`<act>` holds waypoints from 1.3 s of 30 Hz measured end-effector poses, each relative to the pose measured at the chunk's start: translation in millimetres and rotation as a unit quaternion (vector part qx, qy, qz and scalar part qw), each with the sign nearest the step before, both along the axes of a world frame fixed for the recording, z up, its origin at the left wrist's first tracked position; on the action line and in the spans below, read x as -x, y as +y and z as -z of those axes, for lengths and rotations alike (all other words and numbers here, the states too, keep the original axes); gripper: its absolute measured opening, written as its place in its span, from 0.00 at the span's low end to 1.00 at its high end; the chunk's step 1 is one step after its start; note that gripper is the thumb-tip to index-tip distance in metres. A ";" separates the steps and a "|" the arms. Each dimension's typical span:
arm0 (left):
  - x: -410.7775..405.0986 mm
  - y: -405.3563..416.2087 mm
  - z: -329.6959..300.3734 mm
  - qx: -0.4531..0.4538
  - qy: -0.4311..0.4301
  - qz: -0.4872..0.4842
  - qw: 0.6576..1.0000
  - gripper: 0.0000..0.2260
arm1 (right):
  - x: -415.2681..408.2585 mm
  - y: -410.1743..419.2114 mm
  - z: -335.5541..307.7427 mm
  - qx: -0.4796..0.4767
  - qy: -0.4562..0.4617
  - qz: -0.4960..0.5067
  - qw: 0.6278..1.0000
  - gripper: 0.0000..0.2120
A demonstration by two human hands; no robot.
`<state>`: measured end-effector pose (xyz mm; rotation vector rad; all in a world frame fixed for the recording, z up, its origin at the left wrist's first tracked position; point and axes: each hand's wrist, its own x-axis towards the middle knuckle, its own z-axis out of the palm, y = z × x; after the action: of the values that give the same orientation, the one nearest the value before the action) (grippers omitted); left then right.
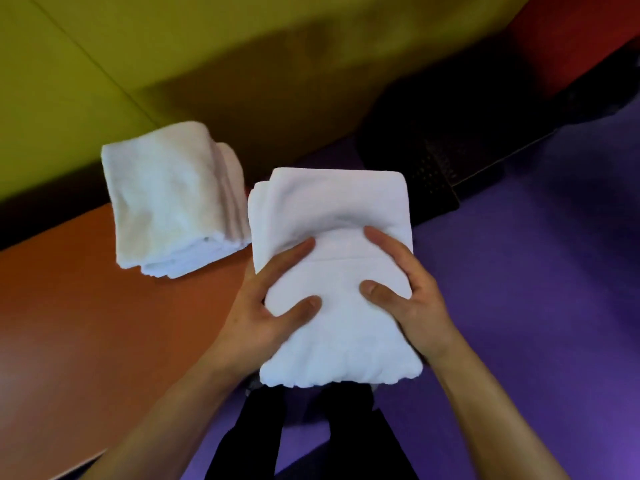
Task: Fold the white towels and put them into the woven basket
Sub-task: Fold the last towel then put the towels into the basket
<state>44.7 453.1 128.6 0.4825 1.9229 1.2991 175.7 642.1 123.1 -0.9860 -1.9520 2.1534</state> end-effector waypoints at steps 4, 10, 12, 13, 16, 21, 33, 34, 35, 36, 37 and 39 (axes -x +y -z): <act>-11.5 84.5 -14.7 0.006 0.013 0.016 1.000 0.27 | -15.8 79.5 -19.5 -0.005 0.011 0.017 1.000 0.28; -53.2 229.8 -15.7 -0.003 0.010 0.002 1.000 0.27 | -55.5 225.5 -31.6 -0.011 -0.014 0.012 1.000 0.28; -66.4 274.1 -12.7 -0.005 0.001 0.000 1.000 0.27 | -68.2 271.1 -34.2 -0.006 -0.020 0.010 1.000 0.28; -70.9 296.2 -10.5 -0.006 -0.004 -0.001 1.000 0.27 | -72.8 293.4 -34.8 -0.005 -0.026 0.011 1.000 0.28; -73.6 353.6 -0.2 -0.011 -0.018 -0.007 1.000 0.27 | -72.5 352.9 -30.1 -0.015 -0.040 0.000 0.999 0.28; -55.0 435.6 29.7 -0.011 -0.027 -0.028 0.999 0.28 | -43.8 440.1 -6.9 -0.013 -0.051 -0.026 0.998 0.27; 10.3 621.4 193.8 -0.004 -0.070 -0.079 0.994 0.27 | 45.0 642.0 150.3 0.006 -0.084 -0.084 0.993 0.26; 14.5 637.2 213.4 -0.009 -0.070 -0.084 0.994 0.27 | 50.7 657.5 170.4 0.012 -0.085 -0.087 0.993 0.26; 19.1 653.6 233.2 -0.018 -0.069 -0.090 0.993 0.27 | 57.3 673.5 191.5 0.013 -0.084 -0.087 0.993 0.26; 23.0 668.9 254.9 -0.027 -0.069 -0.100 0.992 0.26 | 64.6 689.2 213.3 0.013 -0.083 -0.086 0.993 0.26; 25.0 682.6 277.3 -0.032 -0.072 -0.110 0.991 0.25 | 71.6 703.7 234.8 0.016 -0.085 -0.089 0.992 0.25; 27.7 711.8 319.6 -0.037 -0.076 -0.124 0.989 0.25 | 86.2 735.0 275.3 0.024 -0.087 -0.108 0.990 0.25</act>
<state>17.0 1164.9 -191.0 0.1772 1.8548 1.5231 89.5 1377.1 -152.2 -1.0463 -2.1883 2.3076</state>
